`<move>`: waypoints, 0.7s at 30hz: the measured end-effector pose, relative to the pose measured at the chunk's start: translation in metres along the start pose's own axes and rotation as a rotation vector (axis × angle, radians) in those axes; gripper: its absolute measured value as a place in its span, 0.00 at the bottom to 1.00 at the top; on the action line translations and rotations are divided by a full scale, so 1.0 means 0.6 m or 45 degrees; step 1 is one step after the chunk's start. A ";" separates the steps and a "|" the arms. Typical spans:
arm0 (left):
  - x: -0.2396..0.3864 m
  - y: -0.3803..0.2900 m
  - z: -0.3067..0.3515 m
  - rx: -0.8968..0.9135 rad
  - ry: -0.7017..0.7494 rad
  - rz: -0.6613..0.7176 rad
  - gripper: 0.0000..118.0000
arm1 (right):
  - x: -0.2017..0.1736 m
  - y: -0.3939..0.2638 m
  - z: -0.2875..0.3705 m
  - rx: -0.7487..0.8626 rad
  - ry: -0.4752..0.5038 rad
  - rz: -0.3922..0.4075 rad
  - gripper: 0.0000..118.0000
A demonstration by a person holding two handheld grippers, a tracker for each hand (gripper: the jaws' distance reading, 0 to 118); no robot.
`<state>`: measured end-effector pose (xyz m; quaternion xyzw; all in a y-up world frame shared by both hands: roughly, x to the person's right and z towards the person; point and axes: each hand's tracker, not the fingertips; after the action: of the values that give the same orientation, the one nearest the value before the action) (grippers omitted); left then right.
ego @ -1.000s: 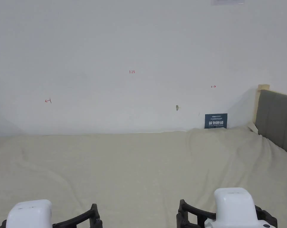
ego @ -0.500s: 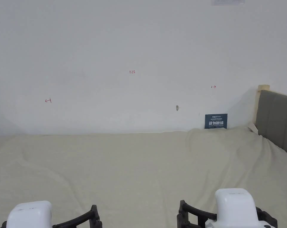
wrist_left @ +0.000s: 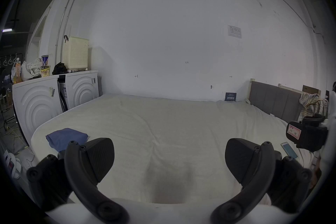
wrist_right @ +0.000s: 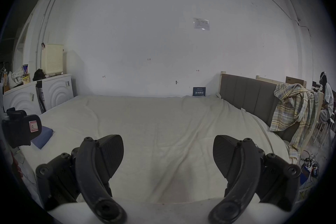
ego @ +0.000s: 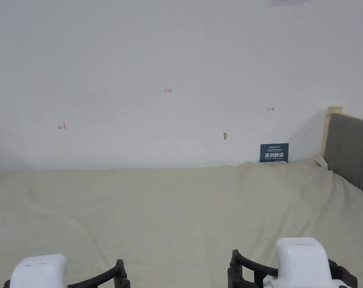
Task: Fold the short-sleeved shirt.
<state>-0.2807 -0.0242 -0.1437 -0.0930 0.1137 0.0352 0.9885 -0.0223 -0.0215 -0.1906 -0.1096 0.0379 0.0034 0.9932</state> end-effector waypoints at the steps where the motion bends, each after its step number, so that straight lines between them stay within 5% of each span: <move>1: 0.000 0.000 0.000 0.001 0.000 0.001 1.00 | 0.001 0.000 -0.001 -0.001 0.002 0.003 0.87; 21: 0.000 0.001 0.001 0.012 -0.002 0.002 1.00 | -0.002 -0.006 -0.005 -0.006 0.029 0.030 0.87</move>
<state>-0.2807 -0.0233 -0.1435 -0.0880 0.1131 0.0357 0.9890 -0.0238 -0.0259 -0.1928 -0.1116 0.0506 0.0140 0.9924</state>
